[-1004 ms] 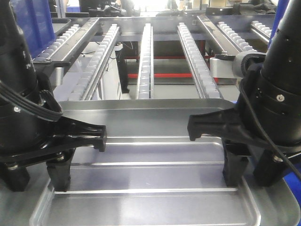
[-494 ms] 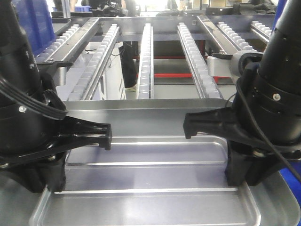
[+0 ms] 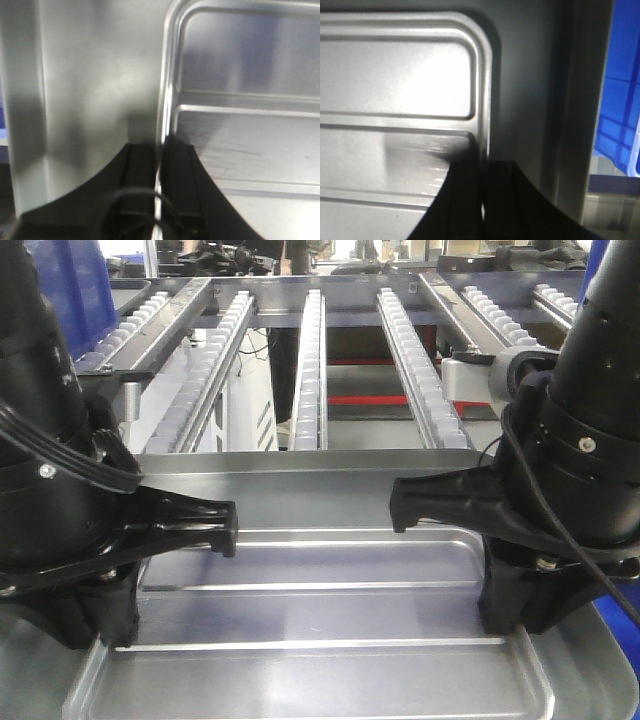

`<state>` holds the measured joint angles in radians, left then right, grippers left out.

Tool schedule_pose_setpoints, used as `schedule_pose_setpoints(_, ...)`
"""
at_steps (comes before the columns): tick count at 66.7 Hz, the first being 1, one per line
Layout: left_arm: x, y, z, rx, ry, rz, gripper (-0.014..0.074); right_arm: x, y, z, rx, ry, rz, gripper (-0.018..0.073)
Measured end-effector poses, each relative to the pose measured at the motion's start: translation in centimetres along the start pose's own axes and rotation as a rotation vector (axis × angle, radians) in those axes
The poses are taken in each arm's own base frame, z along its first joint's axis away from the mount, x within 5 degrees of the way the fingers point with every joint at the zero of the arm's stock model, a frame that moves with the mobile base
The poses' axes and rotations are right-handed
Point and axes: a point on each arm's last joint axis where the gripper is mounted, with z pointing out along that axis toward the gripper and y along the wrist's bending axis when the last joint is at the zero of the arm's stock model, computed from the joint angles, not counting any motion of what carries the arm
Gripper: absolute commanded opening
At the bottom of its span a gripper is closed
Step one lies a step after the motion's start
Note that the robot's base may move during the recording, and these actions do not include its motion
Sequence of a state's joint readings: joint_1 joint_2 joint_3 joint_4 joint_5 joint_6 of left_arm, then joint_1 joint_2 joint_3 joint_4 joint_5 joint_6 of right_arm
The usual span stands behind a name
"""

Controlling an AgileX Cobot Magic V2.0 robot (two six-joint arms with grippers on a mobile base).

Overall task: Grab silver tray and place in blue box
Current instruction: 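Close both grippers on the tray's side rims, then lift the tray with both grippers and pull it toward the robot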

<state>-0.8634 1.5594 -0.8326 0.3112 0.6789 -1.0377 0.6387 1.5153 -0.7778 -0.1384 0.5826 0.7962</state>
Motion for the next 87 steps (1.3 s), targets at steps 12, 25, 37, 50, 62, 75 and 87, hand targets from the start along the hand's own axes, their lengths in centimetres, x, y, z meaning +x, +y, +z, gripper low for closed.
schedule_pose_setpoints(12, -0.1, 0.1, -1.2, 0.032, -0.026, -0.013, -0.0004, 0.0, -0.1, -0.7, 0.001, -0.002, 0.004, 0.0052)
schedule_pose_setpoints(25, -0.2, 0.4, -2.6, 0.063, -0.046, -0.035, -0.0006, -0.4, -0.1, -3.2, -0.016, -0.032, 0.014, 0.0052)
schedule_pose_setpoints(37, -0.1, 1.3, -5.0, 0.078, -0.076, -0.055, -0.0006, -0.7, 0.4, -5.1, -0.047, -0.057, 0.020, 0.0052)
schedule_pose_setpoints(50, 0.9, 1.8, -7.9, 0.094, -0.094, -0.040, -0.0006, 0.6, 1.1, -7.1, -0.086, -0.064, 0.039, 0.0054)
schedule_pose_setpoints(62, 2.8, 1.8, -10.0, 0.081, -0.114, -0.029, -0.0006, 2.7, 1.6, -8.6, -0.074, -0.078, 0.031, 0.0054)
schedule_pose_setpoints(75, 4.9, 1.0, -11.5, 0.102, -0.135, 0.008, -0.0006, 4.7, 1.7, -10.8, -0.062, -0.127, 0.005, 0.0054)
schedule_pose_setpoints(87, 5.5, 0.8, -11.7, 0.100, -0.131, 0.023, -0.0006, 5.5, 1.8, -11.1, -0.049, -0.120, -0.022, 0.0054)
